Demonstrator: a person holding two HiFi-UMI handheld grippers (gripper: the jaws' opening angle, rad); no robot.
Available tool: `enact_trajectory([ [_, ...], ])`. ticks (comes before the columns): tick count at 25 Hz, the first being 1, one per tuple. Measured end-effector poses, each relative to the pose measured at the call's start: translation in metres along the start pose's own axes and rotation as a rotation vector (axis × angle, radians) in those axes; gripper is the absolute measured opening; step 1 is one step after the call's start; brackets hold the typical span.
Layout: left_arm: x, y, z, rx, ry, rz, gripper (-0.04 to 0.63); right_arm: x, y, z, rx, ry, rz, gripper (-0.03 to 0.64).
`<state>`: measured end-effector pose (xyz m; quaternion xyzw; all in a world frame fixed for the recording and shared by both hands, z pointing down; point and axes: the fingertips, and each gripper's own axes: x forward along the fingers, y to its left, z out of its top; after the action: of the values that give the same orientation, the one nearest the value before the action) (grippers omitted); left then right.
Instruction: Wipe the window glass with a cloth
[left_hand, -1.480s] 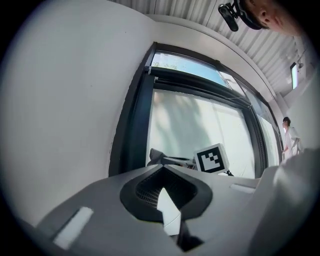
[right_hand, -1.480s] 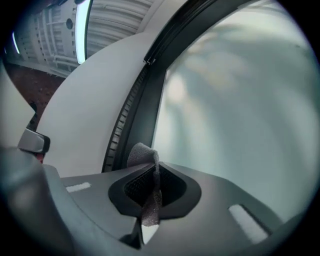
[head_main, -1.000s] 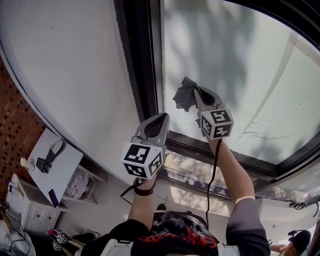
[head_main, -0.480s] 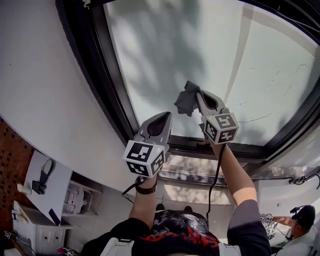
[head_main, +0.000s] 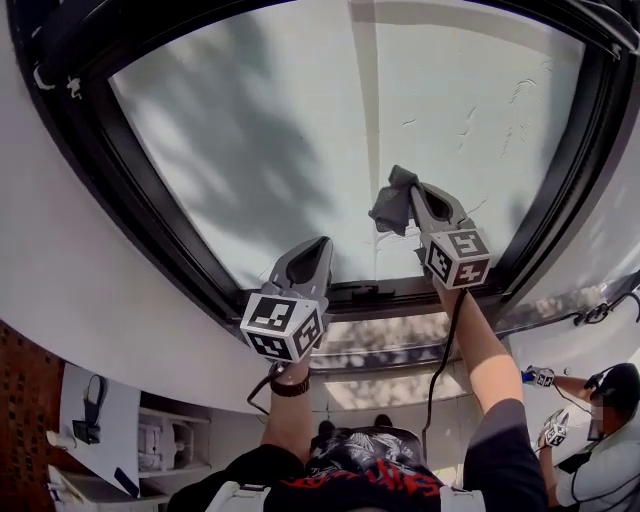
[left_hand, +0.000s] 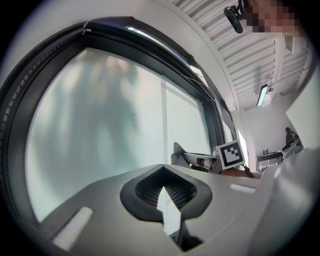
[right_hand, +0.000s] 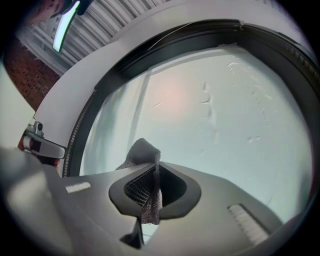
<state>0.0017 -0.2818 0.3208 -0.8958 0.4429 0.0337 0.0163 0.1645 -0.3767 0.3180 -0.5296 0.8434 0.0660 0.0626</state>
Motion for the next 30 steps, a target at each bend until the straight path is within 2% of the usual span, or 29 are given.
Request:
enact_trajectory([
  [5,0.028,-0.038,-0.009,-0.003,0.01,-0.069,0.0,-0.055,-0.087,0.001,-0.016,0.02,-0.152,0.017],
  [12,0.059,-0.072,-0.019,-0.01,0.031,-0.092,0.0,-0.117,-0.199,-0.011,-0.029,0.082,-0.329,0.017],
  [14,0.065,-0.084,-0.013,-0.007,0.019,-0.112,0.0,-0.134,-0.219,-0.012,-0.032,0.1,-0.371,0.017],
  [18,0.062,-0.079,-0.013,-0.01,0.012,-0.092,0.0,-0.137,-0.233,-0.01,-0.031,0.096,-0.403,0.017],
  [20,0.058,-0.069,-0.016,-0.013,0.017,-0.067,0.0,-0.131,-0.227,-0.007,-0.018,0.079,-0.384,0.017],
  [23,0.046,-0.055,-0.018,-0.005,0.019,-0.032,0.0,-0.115,-0.189,0.009,0.005,0.026,-0.292,0.017],
  [26,0.027,-0.031,-0.021,0.008,0.026,0.024,0.0,-0.085,-0.113,0.03,0.007,-0.046,-0.132,0.017],
  [30,-0.018,0.014,-0.019,0.013,0.025,0.122,0.0,-0.033,0.012,0.04,0.049,-0.112,0.106,0.017],
])
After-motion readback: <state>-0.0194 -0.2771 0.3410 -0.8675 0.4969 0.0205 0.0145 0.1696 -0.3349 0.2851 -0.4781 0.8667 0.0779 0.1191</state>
